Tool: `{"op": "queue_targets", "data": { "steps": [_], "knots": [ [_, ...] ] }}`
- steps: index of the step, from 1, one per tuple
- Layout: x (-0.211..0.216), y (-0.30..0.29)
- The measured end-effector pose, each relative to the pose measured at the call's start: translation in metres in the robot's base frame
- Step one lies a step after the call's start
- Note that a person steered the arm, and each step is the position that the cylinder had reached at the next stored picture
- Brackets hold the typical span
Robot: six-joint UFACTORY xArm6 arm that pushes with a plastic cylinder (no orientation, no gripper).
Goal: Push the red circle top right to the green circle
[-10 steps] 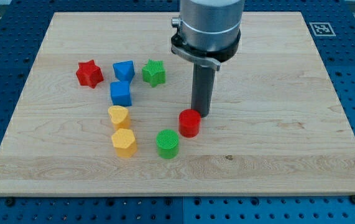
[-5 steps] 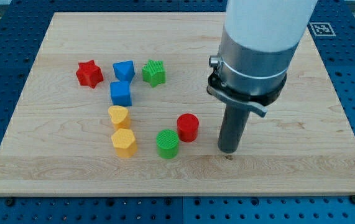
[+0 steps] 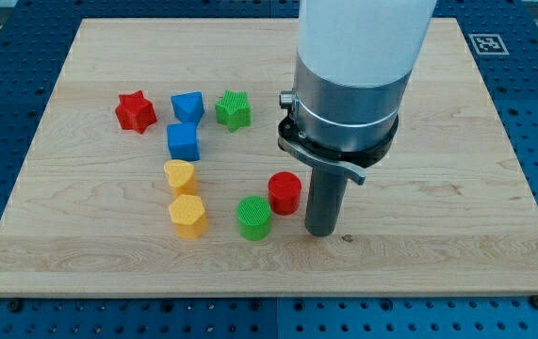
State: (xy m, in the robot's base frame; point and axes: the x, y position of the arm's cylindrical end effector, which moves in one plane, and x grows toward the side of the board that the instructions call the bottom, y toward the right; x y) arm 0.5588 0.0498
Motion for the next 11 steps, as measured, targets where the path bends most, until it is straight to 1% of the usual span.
{"op": "queue_targets", "data": {
  "steps": [4,11],
  "knots": [
    [0.0,-0.003],
    [-0.02,-0.011]
  ]
}}
